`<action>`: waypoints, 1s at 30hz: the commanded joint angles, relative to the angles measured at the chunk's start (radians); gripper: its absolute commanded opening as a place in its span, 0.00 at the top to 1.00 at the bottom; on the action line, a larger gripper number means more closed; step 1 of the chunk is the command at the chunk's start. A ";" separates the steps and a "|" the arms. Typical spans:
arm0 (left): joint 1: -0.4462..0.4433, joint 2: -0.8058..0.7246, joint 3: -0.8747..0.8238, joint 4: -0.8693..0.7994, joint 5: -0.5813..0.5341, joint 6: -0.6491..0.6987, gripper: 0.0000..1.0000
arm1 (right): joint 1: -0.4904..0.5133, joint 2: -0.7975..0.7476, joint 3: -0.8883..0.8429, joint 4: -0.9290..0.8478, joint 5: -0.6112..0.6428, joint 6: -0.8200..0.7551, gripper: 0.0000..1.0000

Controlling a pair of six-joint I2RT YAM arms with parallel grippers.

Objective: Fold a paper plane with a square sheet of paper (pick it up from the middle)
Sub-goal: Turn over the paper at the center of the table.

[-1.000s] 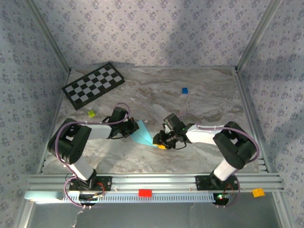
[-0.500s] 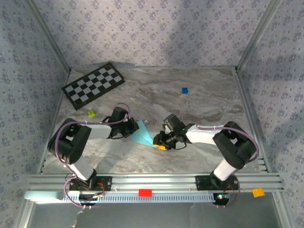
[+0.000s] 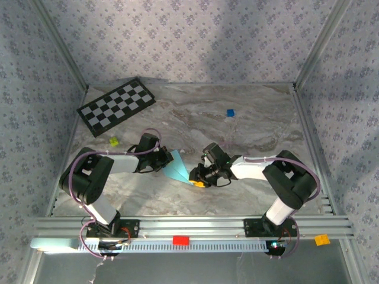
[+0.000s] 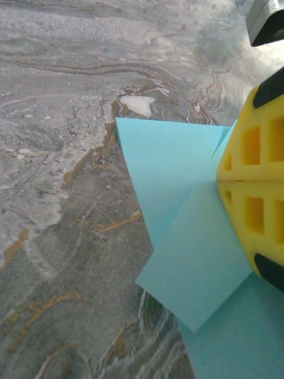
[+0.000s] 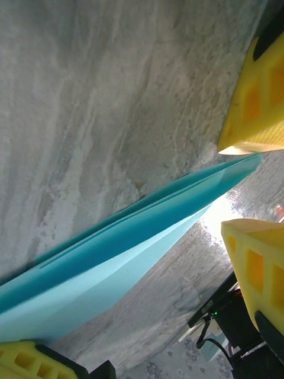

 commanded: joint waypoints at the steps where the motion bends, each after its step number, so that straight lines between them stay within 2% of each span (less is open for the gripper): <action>1: 0.006 0.009 -0.005 -0.073 -0.003 -0.011 1.00 | 0.010 0.010 0.006 0.052 -0.011 0.020 0.64; 18: 0.006 0.007 0.004 -0.074 0.002 -0.021 1.00 | -0.002 0.074 0.003 0.239 -0.070 0.043 0.67; 23: 0.006 -0.005 0.008 -0.074 0.006 -0.024 1.00 | -0.019 0.072 -0.003 0.243 -0.064 0.032 0.75; 26: 0.007 -0.021 0.012 -0.057 0.021 -0.021 1.00 | -0.029 0.067 -0.014 0.252 -0.070 0.025 0.83; 28: 0.005 -0.042 0.025 -0.053 0.029 -0.018 0.98 | -0.033 0.063 -0.020 0.261 -0.077 0.014 0.91; 30: 0.006 -0.067 0.041 -0.064 0.035 -0.005 0.94 | -0.035 0.054 -0.023 0.261 -0.082 0.004 0.93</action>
